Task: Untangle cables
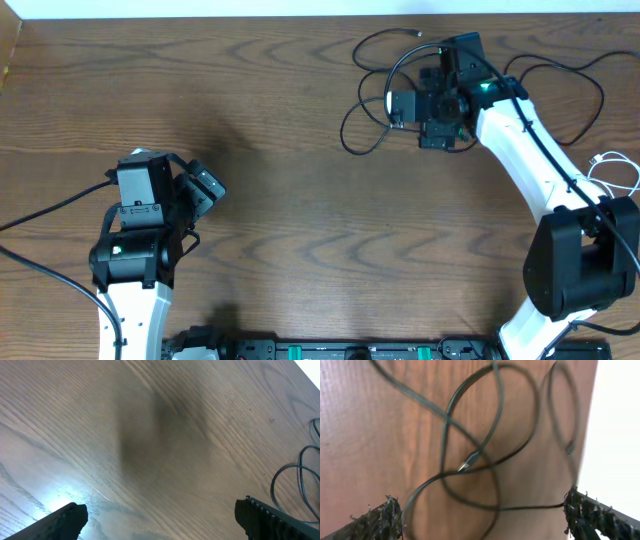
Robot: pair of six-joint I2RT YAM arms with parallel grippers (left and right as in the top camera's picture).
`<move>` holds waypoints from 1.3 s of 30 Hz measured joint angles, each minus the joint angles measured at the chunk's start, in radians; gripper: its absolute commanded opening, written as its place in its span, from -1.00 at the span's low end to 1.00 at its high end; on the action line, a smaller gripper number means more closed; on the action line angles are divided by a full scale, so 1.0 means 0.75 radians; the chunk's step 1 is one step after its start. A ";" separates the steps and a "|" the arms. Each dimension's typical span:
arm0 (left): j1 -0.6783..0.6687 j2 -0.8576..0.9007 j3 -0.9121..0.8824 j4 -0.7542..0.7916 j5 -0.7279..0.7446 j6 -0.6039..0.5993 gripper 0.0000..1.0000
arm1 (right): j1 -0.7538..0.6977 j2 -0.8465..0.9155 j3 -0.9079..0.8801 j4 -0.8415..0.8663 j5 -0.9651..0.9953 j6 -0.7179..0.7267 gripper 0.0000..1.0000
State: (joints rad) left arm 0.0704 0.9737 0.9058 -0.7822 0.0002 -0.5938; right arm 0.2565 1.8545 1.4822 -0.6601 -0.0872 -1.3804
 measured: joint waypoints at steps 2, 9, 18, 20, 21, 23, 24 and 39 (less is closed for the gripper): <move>0.000 0.000 0.000 -0.001 0.001 0.000 1.00 | 0.032 -0.033 -0.001 0.018 0.019 -0.030 0.99; 0.000 0.000 0.000 -0.001 0.001 0.000 1.00 | 0.187 -0.392 -0.001 -0.020 -0.019 0.066 0.98; 0.000 0.000 0.000 -0.001 0.000 0.000 1.00 | 0.212 -0.823 0.001 -0.109 -0.199 0.210 0.99; 0.000 0.000 0.000 0.000 0.001 0.000 1.00 | 0.211 -0.895 0.001 -0.124 -0.211 0.264 0.98; 0.000 0.000 0.000 -0.001 0.000 0.000 1.00 | 0.210 -0.930 -0.001 -0.126 -0.214 0.287 0.98; 0.000 0.000 0.000 0.000 0.000 -0.001 1.00 | 0.207 -1.006 -0.009 -0.126 -0.220 0.320 0.98; 0.000 0.000 0.000 -0.001 0.000 0.000 1.00 | 0.201 -1.053 -0.021 -0.126 -0.224 0.333 0.98; 0.000 0.000 0.000 -0.001 0.000 0.000 1.00 | -0.083 -1.621 -0.407 -0.130 -0.416 0.374 0.99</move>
State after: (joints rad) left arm 0.0704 0.9737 0.9058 -0.7826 0.0002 -0.5938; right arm 0.1944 0.6392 1.1770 -0.7578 -0.3988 -1.0996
